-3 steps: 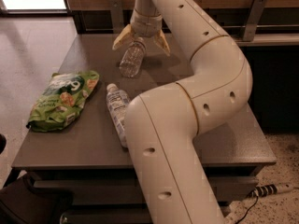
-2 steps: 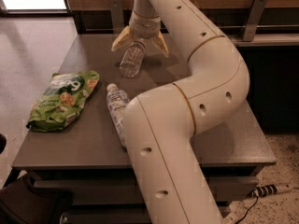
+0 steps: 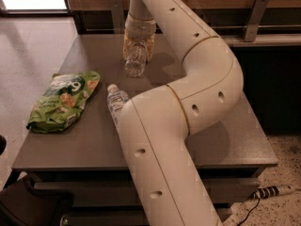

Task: Place water bottle upright

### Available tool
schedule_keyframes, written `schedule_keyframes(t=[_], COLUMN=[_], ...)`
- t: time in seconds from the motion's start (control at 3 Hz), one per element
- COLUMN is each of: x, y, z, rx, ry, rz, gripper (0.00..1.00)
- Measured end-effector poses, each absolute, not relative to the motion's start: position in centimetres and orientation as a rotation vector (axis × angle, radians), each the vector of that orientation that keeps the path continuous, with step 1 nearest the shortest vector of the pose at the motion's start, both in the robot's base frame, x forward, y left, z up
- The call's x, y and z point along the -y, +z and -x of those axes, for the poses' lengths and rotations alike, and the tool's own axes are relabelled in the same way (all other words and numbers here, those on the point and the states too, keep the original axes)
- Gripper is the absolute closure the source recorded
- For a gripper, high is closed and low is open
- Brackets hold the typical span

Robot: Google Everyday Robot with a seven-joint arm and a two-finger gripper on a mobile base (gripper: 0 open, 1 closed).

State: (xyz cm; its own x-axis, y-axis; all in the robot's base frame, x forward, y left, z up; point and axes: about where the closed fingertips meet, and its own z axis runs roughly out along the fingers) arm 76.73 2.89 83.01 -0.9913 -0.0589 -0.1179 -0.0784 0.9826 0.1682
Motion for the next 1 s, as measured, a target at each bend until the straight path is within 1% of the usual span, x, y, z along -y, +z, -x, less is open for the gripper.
schedule_keyframes(t=[0.33,0.67,1.0], x=[-3.24,-3.59,-3.60], y=[82.76,82.44,82.52], z=[-77.30,-77.84,-77.83], rx=[-2.998,-2.983,-2.983], ry=[0.273,0.282,0.282], rz=[0.103,0.102,0.102], gripper=[0.69,0.94,1.00])
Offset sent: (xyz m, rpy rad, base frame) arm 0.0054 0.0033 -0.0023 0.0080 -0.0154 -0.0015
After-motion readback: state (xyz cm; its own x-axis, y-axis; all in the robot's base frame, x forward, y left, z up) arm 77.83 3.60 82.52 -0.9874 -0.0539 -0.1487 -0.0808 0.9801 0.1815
